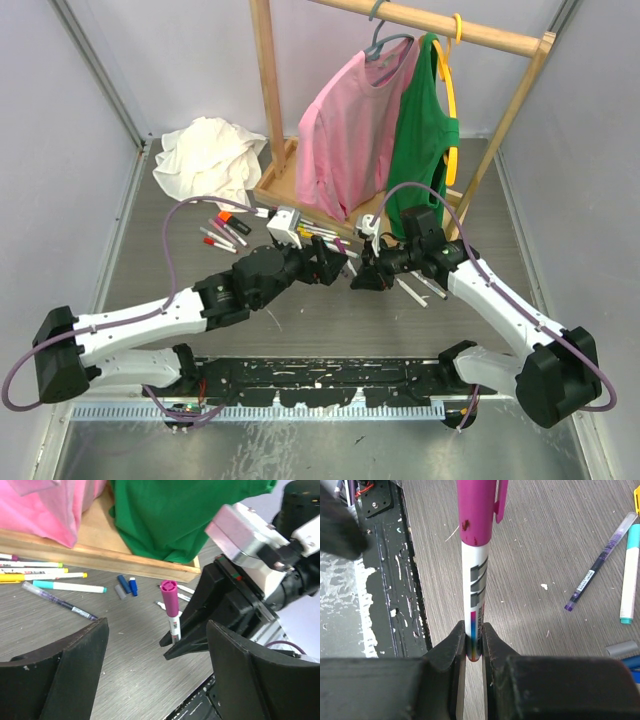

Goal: Open the pen caps
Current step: Pick up the pen from the center of the board, then open the pen cap from the pen, then place the pen at the center of the board, then place the pen cap at the center of the board.

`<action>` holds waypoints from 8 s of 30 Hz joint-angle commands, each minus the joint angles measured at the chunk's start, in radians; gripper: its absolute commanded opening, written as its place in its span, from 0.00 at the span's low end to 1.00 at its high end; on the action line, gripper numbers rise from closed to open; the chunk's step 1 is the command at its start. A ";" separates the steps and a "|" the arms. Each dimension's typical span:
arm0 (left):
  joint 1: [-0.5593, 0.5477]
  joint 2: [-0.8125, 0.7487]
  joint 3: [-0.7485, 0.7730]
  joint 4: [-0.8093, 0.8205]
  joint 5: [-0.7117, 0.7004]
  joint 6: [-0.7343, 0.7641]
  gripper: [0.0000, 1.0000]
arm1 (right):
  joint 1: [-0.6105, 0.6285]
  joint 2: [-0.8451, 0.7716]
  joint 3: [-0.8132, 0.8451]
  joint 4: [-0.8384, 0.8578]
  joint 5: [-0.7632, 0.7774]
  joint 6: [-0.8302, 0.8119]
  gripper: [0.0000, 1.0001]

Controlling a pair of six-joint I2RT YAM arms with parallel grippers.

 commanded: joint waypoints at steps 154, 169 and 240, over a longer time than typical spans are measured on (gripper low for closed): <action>0.465 -0.356 -0.617 0.526 0.354 -0.393 0.00 | -0.059 0.306 -0.071 -0.113 0.808 -0.095 0.17; 0.314 -0.223 -0.555 0.559 0.279 -0.331 0.00 | -0.060 0.246 -0.054 -0.129 0.767 -0.097 0.39; 0.123 0.927 0.530 -0.227 0.091 -0.446 0.26 | -0.131 0.002 -0.039 -0.079 0.768 -0.090 0.48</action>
